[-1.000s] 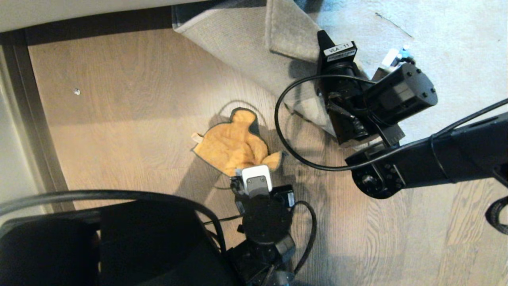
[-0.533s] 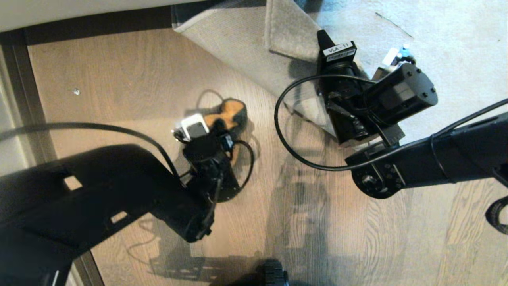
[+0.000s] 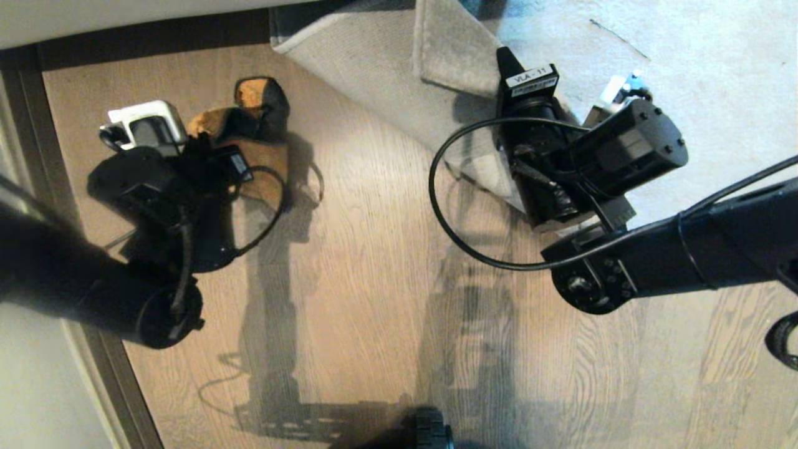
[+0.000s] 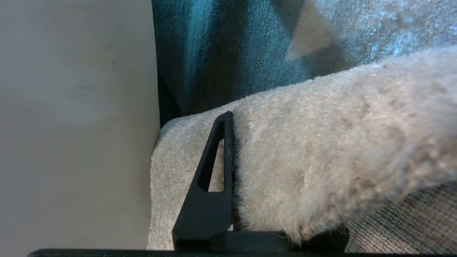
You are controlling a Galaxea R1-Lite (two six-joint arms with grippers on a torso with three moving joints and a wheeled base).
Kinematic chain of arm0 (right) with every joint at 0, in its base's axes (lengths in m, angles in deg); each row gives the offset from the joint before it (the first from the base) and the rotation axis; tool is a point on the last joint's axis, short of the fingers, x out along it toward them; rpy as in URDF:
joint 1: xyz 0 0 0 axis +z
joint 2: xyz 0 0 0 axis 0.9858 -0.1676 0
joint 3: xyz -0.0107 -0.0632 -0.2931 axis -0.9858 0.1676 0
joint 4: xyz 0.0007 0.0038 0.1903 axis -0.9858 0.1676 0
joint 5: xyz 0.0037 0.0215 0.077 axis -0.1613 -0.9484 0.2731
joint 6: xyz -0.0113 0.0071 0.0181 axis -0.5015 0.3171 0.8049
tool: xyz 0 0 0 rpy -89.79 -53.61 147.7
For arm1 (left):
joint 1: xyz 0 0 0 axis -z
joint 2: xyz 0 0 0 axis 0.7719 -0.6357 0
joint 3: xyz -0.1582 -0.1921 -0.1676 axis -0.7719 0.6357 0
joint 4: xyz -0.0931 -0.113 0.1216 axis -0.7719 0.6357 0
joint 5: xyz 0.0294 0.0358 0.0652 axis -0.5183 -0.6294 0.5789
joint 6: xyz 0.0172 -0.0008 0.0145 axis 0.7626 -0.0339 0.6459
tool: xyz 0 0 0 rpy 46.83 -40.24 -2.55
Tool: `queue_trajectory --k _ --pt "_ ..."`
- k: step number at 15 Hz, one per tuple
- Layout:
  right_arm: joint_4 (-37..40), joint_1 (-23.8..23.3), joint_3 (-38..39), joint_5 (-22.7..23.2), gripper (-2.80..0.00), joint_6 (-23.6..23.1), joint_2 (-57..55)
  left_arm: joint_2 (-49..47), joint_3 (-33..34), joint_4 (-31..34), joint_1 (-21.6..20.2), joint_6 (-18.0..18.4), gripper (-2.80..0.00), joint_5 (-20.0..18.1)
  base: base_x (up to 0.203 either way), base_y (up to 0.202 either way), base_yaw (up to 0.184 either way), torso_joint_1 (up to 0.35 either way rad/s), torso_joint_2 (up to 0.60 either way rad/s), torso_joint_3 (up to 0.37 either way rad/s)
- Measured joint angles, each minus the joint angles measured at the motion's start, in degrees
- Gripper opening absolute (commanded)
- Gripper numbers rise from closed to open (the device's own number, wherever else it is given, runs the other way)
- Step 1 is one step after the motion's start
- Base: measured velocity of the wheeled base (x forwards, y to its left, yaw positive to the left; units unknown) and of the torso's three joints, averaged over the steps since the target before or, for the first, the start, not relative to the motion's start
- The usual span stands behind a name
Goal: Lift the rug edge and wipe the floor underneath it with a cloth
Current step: Wipe the floor under the carpet with a rag
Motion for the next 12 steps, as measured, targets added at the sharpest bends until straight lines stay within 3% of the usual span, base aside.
queue_trajectory --k 4,7,10,12 --pt "0.0 0.1 0.7 0.1 -2.8 0.0 0.5 13.2 21.7 -0.1 -1.0 3.0 -2.8 -2.6 0.0 0.0 0.0 0.0 0.0 0.0" --pt "0.0 0.1 0.8 0.1 -2.8 0.0 0.7 23.9 38.9 0.0 0.7 5.1 -2.8 -6.3 0.0 0.0 0.0 0.0 0.0 0.0" --pt "0.0 0.1 0.8 0.1 -2.8 0.0 0.7 31.1 45.1 0.1 6.4 5.6 -2.8 -9.2 0.0 0.0 0.0 0.0 0.0 0.0" --pt "0.0 0.1 0.7 0.1 -2.8 0.0 0.7 33.5 45.7 4.6 11.2 5.6 -2.8 -9.5 0.0 0.0 0.0 0.0 0.0 0.0"
